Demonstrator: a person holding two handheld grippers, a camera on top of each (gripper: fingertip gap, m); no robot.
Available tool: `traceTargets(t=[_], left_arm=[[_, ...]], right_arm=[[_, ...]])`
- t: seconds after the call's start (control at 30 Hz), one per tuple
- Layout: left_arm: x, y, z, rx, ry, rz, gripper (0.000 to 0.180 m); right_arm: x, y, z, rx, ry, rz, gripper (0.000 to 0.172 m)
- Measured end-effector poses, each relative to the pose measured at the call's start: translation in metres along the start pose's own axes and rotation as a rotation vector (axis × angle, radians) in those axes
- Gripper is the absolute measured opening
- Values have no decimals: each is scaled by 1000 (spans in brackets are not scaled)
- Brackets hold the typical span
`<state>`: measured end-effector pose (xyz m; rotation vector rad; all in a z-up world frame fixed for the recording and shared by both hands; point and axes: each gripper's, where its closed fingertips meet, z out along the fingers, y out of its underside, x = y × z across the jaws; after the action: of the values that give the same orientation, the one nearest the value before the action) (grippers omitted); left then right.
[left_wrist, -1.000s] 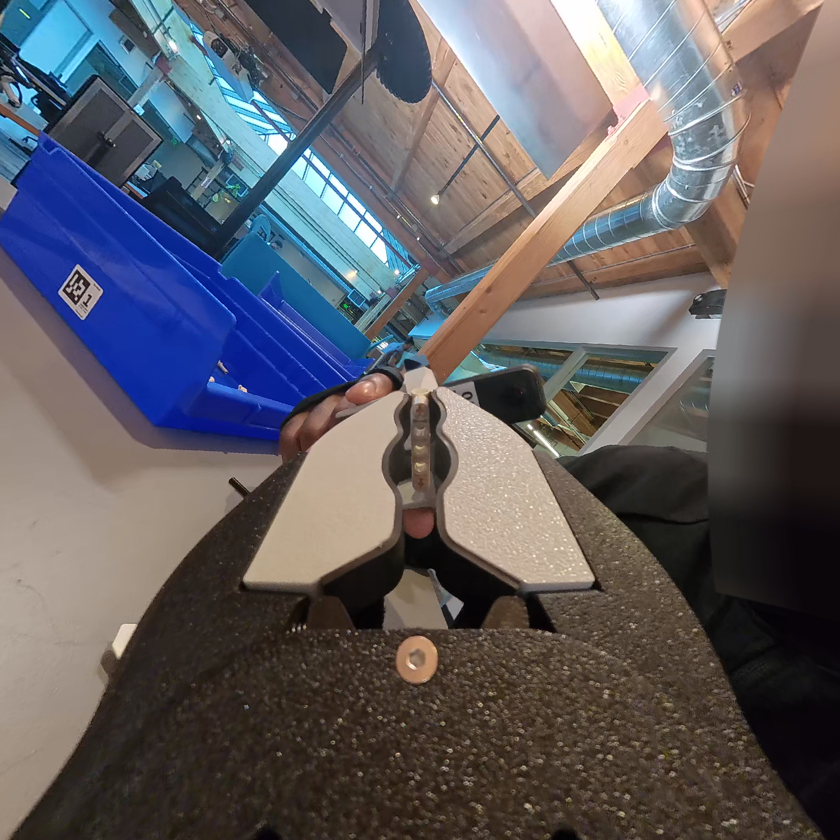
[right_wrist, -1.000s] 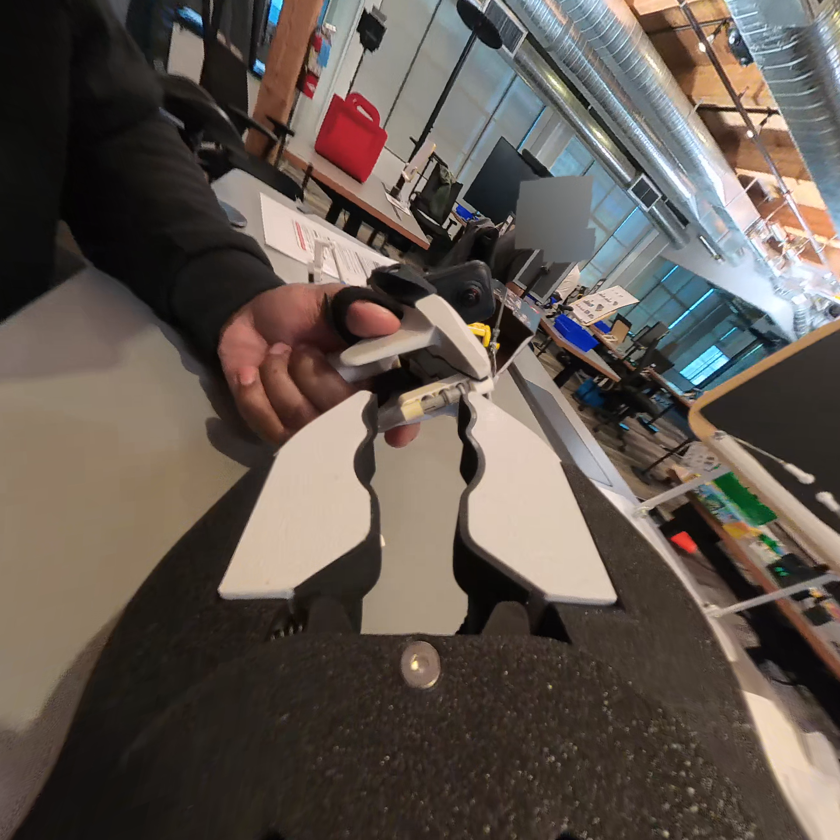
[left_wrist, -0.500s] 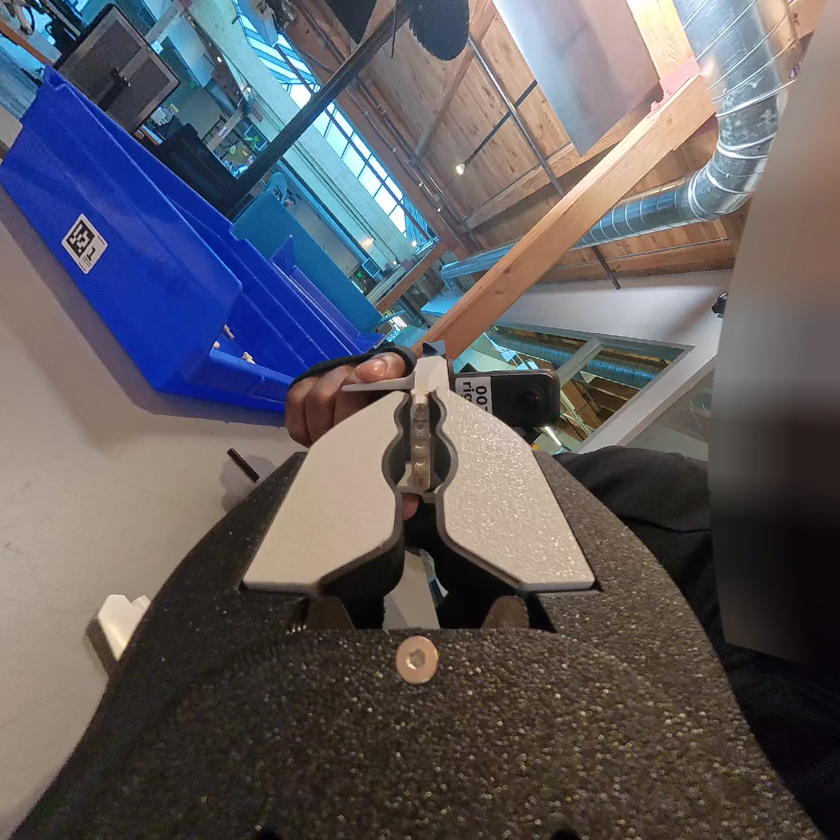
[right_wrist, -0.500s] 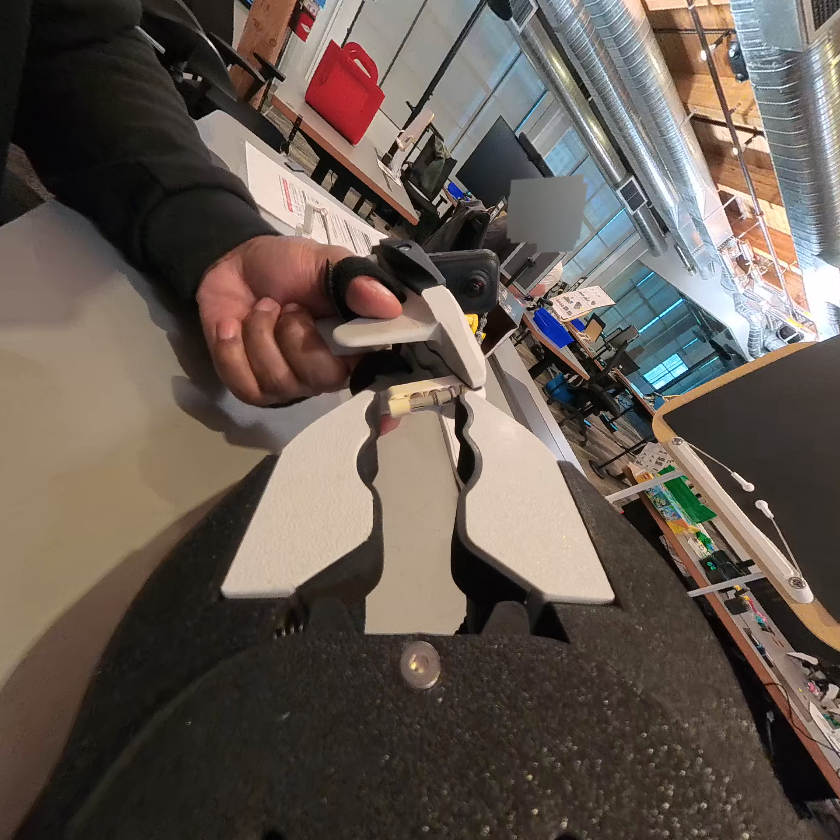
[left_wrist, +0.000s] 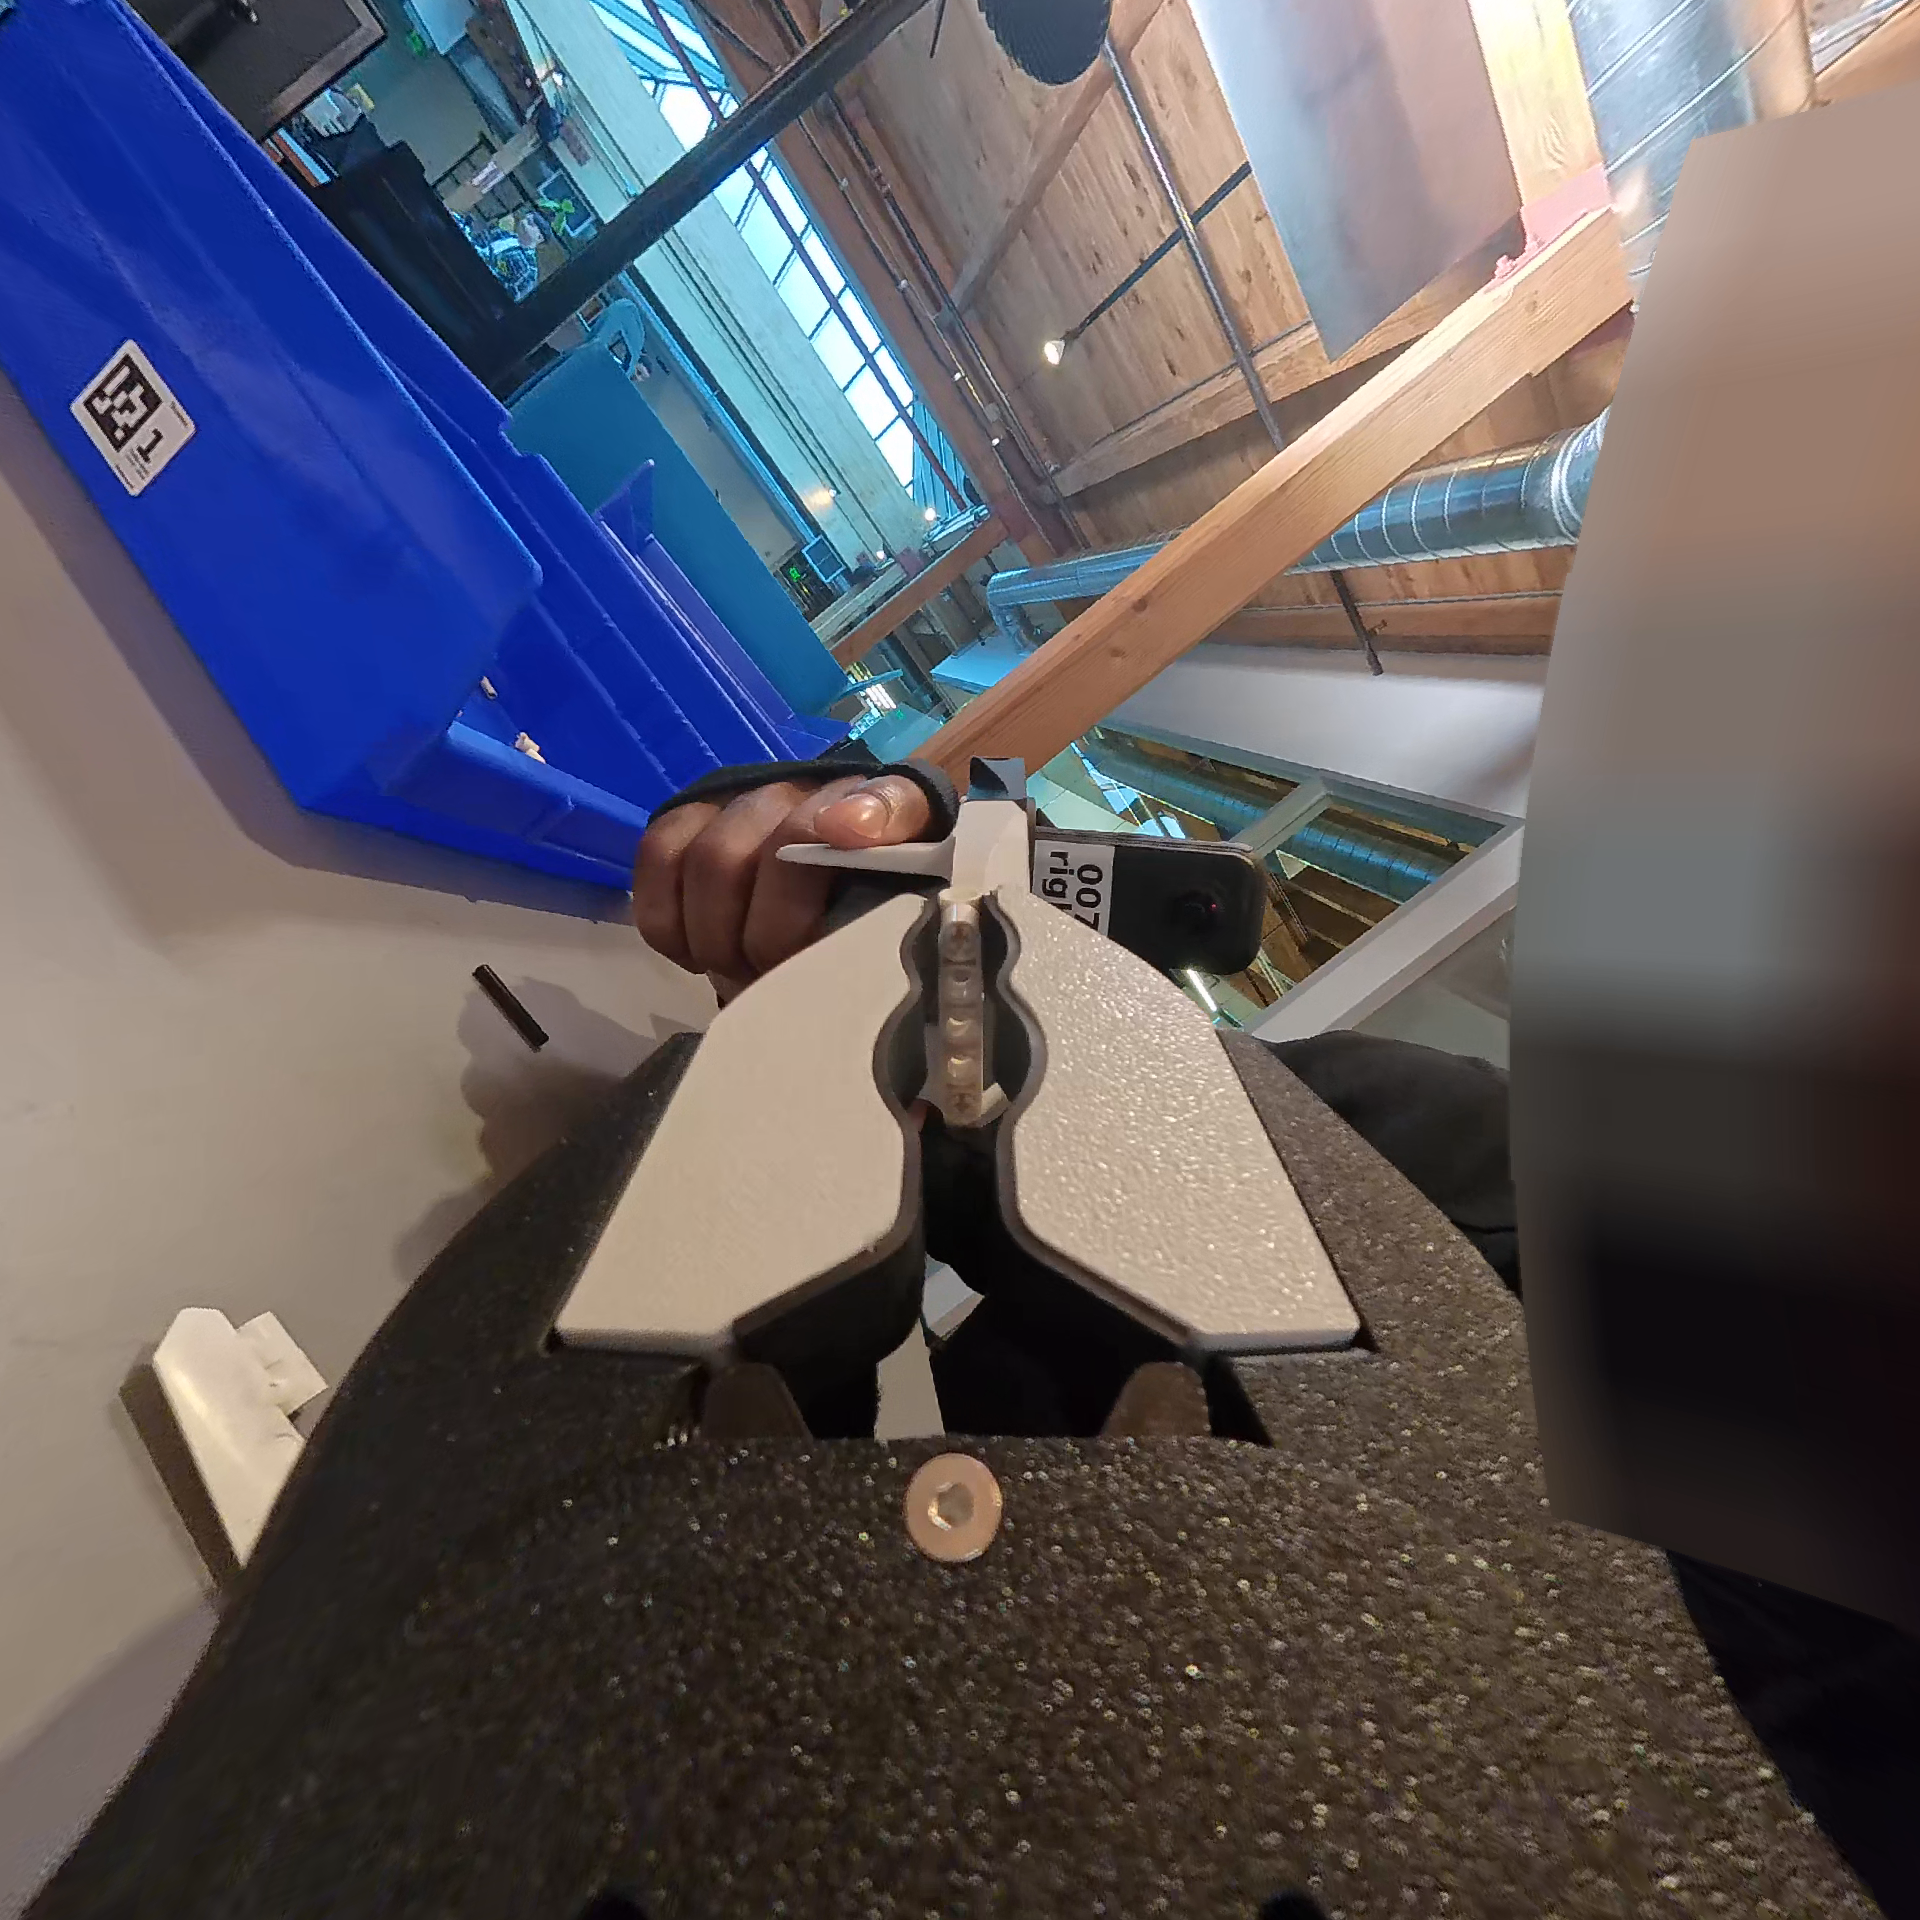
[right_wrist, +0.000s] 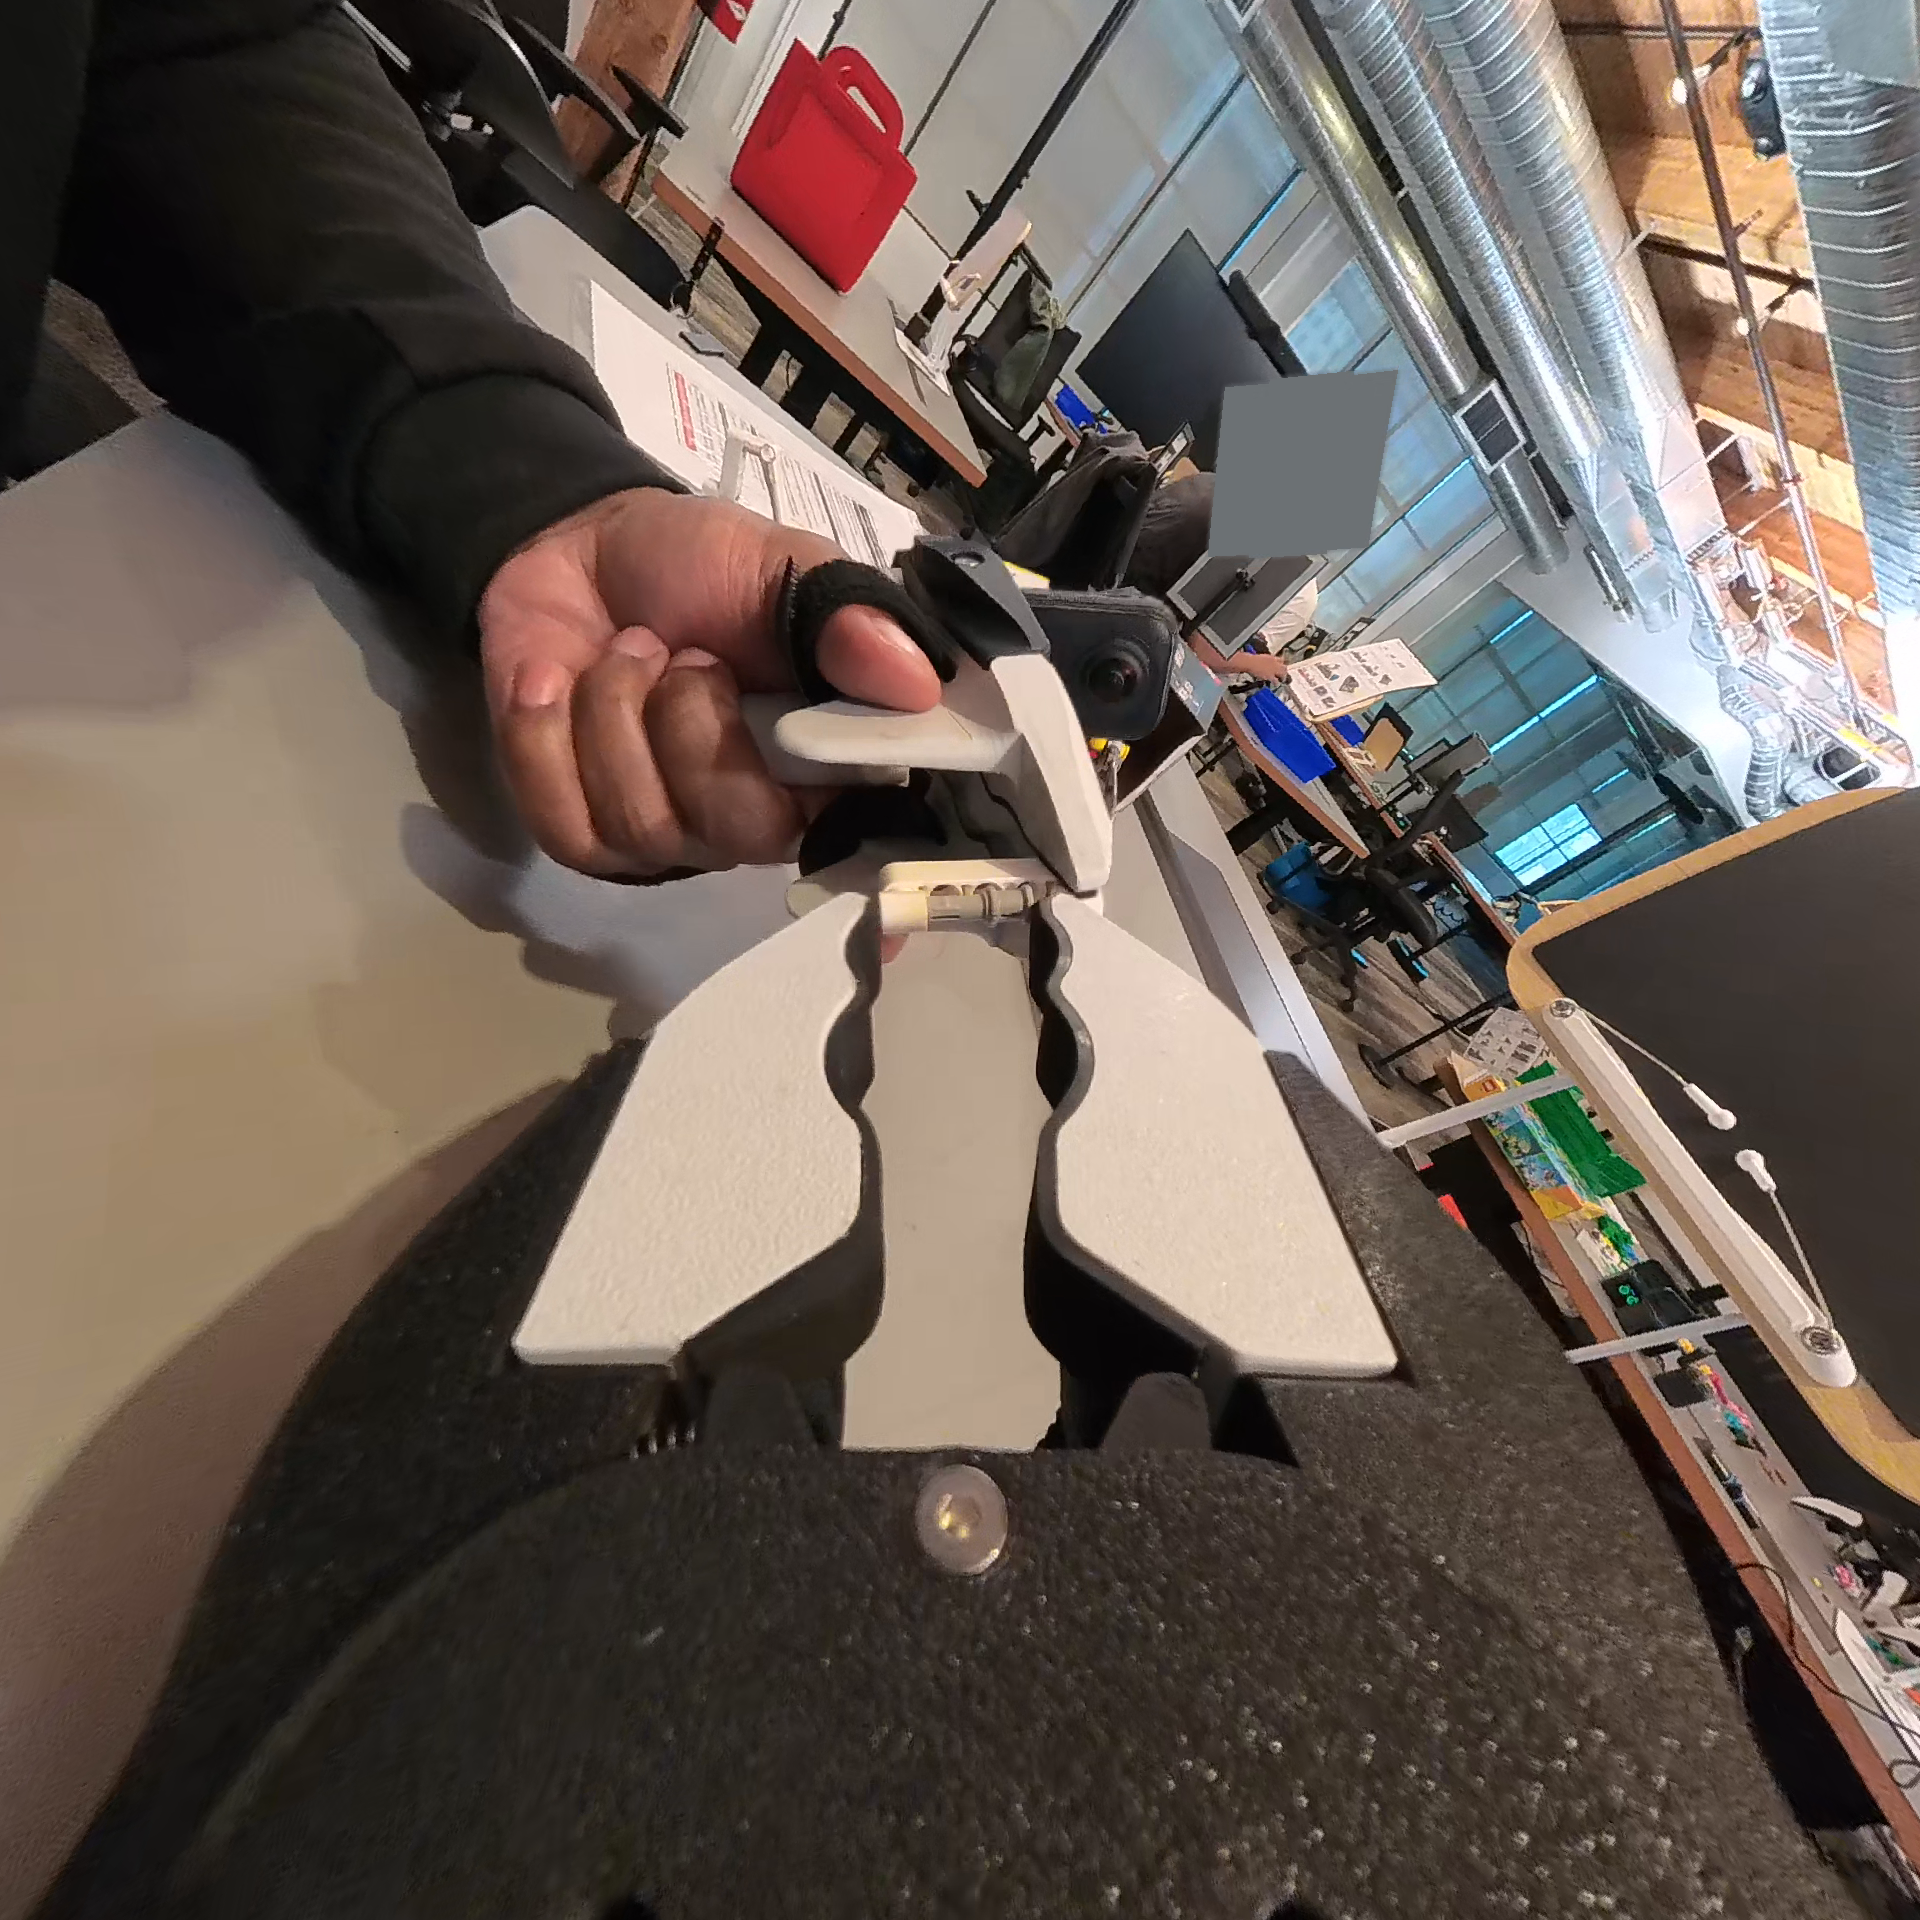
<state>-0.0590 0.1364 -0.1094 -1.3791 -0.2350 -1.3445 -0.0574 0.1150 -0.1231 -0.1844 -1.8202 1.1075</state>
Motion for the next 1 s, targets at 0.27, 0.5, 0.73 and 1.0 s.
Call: traceTargets(t=[0.27, 0.5, 0.73, 1.0], left_arm=[[-2, 1, 0, -7, -10, 2, 7], [-1, 1, 0, -4, -7, 4, 7], [-2, -1, -1, 10, -7, 3, 8], [-1, -3, -2, 22, -6, 9, 7]], right_arm=[[-1, 1, 0, -3, -16, 17, 27], [-2, 2, 0, -6, -16, 16, 27], [-1, 2, 1, -6, 2, 9, 25], [0, 2, 1, -10, 20, 3, 23]])
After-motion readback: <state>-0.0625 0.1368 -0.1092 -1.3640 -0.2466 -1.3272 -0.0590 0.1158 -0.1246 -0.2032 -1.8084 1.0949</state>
